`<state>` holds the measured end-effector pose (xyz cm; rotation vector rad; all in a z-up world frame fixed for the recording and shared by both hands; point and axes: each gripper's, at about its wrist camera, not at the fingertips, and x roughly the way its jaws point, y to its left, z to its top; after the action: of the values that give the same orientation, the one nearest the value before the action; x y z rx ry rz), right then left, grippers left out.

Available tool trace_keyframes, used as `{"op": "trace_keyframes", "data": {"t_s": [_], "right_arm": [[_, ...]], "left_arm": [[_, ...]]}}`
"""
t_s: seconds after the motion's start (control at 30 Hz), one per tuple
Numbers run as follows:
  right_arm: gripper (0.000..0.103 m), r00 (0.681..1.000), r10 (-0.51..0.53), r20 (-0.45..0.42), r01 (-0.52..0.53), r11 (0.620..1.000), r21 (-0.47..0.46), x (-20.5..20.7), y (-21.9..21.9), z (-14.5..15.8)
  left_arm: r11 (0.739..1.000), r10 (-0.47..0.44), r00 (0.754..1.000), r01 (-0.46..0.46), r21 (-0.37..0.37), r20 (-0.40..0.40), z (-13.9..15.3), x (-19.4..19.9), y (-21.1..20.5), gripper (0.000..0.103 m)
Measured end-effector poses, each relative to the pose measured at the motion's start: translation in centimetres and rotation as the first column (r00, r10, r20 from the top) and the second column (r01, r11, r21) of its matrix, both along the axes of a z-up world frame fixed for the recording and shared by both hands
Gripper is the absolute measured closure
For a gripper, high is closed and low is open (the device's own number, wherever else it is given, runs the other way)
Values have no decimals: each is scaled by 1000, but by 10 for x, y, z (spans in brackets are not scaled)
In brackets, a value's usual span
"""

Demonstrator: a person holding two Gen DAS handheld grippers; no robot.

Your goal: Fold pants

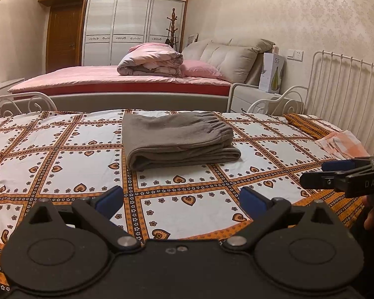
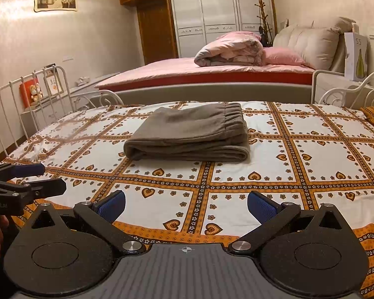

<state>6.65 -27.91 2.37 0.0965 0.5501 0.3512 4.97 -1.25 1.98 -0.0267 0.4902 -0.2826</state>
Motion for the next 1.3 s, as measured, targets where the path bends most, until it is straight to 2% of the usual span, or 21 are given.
{"op": "trace_keyframes", "data": {"t_s": [0.77,0.97,1.13,1.3], "right_arm": [[0,1000,1,-1,-1,1000,0,0,0,0],[0,1000,1,0,-1,1000,1,0,1,0],[0,1000,0,-1,0,1000,0,0,0,-1],[0,1000,1,-1,-1,1000,0,0,-1,-1]], "left_arm": [[1000,-3,1000,3,5,2,0,-1,-1,10],[999,32,999,-32,14,-15,-1,2,2,8],[999,9,999,-10,39,40,0,-4,0,9],[1000,-22,997,24,-17,78,3,-7,5,15]]}}
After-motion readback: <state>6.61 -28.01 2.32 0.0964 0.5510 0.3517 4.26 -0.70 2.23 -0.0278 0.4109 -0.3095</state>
